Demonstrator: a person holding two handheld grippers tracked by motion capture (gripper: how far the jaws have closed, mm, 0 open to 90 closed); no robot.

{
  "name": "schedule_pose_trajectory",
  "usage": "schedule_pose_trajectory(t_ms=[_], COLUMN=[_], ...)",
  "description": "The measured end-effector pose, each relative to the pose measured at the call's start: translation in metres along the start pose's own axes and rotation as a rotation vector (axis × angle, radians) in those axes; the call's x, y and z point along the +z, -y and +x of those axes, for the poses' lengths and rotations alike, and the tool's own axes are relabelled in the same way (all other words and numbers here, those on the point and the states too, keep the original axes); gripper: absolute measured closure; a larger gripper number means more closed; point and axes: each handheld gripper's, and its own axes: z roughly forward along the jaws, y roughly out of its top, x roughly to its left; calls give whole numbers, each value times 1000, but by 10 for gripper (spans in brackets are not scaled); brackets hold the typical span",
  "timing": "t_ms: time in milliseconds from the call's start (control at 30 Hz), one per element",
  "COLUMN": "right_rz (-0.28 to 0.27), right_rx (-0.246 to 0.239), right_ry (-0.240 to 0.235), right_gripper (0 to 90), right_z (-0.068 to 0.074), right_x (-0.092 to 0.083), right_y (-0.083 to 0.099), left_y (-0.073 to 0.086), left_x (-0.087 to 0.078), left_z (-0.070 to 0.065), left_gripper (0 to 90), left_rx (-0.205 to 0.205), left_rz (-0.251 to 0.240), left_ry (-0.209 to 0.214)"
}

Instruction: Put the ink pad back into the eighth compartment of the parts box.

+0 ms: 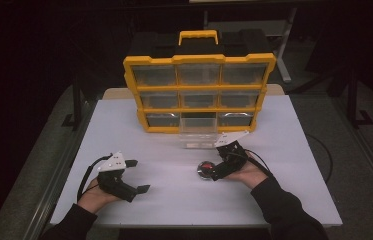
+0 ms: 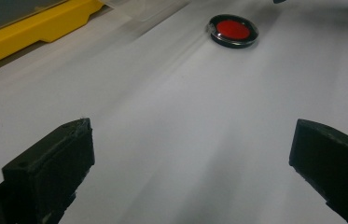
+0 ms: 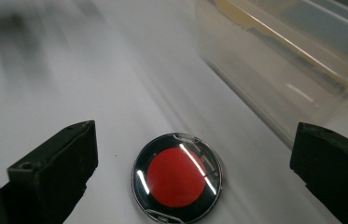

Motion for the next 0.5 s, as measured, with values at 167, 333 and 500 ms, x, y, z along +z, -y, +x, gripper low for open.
schedule_pose_trajectory(t_ms=[167,333,500], right_rz=[19,40,62], right_rx=[1,0,-10], right_ry=[-7,-11,-6], right_gripper=[0,0,0], right_z=[0,0,1], right_x=[4,7,10], right_y=[-1,-2,-2], left_y=[0,1,1], left_x=[0,0,0], left_z=[0,0,0], left_gripper=[0,0,0], left_rx=[-2,-1,1], left_rz=[0,2,4], left_ry=[0,1,1])
